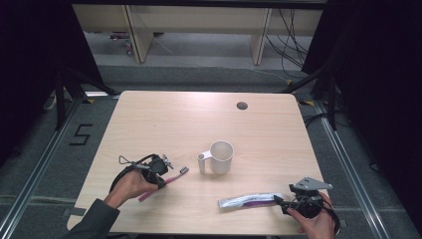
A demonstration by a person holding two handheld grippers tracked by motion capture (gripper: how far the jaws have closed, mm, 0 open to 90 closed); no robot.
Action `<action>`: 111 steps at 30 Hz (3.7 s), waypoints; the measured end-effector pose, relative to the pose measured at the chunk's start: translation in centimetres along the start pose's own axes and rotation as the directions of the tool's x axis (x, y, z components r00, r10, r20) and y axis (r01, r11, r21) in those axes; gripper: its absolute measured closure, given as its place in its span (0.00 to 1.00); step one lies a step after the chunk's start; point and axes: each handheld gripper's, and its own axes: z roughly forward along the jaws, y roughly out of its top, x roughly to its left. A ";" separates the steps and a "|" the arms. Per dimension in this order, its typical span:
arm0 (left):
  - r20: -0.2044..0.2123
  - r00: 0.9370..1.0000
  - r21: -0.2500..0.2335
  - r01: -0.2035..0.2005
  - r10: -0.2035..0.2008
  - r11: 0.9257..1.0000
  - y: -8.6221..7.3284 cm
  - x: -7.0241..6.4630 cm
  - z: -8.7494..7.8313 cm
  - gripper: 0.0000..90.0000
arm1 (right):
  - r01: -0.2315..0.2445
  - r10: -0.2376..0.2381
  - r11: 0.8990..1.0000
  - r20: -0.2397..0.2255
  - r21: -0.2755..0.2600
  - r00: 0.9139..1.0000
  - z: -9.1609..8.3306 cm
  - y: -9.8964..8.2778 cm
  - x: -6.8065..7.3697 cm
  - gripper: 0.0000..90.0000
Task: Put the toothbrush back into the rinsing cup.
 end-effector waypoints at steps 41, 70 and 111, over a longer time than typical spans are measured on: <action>0.002 0.994 0.122 -0.112 0.112 0.986 1.2 0.4 -0.7 0.93 | -0.013 0.013 1.000 0.019 -0.005 1.000 -0.1 0.0 0.3 0.33; -0.004 0.997 -0.506 0.062 -0.074 0.860 -0.4 2.2 -5.5 0.93 | -0.034 0.034 0.999 0.019 -0.002 0.999 -0.3 0.0 0.3 0.33; 0.117 0.983 -0.835 0.175 -0.142 0.521 3.8 0.4 -7.6 0.93 | -0.011 0.011 1.000 0.024 -0.023 1.000 -0.3 0.1 0.0 0.33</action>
